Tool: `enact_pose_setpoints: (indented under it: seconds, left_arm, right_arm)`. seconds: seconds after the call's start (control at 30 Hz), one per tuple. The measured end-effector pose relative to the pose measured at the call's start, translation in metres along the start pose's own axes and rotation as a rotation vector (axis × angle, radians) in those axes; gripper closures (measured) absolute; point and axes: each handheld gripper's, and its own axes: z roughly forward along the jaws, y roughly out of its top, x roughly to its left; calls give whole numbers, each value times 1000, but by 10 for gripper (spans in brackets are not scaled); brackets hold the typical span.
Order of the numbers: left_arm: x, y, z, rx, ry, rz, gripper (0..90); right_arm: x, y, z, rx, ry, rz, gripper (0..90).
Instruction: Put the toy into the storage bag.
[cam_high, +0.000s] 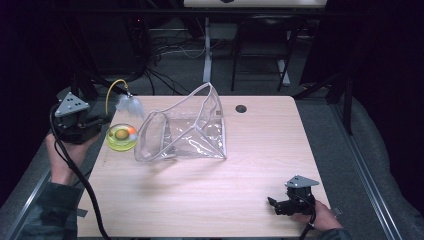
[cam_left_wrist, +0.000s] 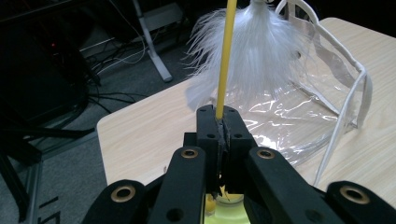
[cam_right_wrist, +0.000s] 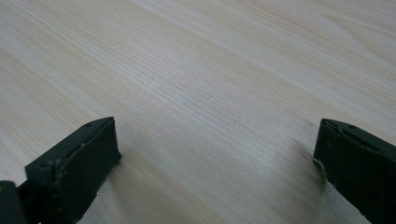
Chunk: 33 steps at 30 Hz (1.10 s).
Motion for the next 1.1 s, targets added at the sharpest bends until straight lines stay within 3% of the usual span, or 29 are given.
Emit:
enact_pose_setpoints:
  seconds: [0.53, 1.1]
  left_arm:
    - [-12, 20, 22, 0, -53, 30, 880]
    - [-23, 32, 50, 2, -110, 33, 880]
  right_arm:
    - [0, 0, 0, 3, -2, -3, 0]
    - [0, 0, 0, 1, -2, 0, 0]
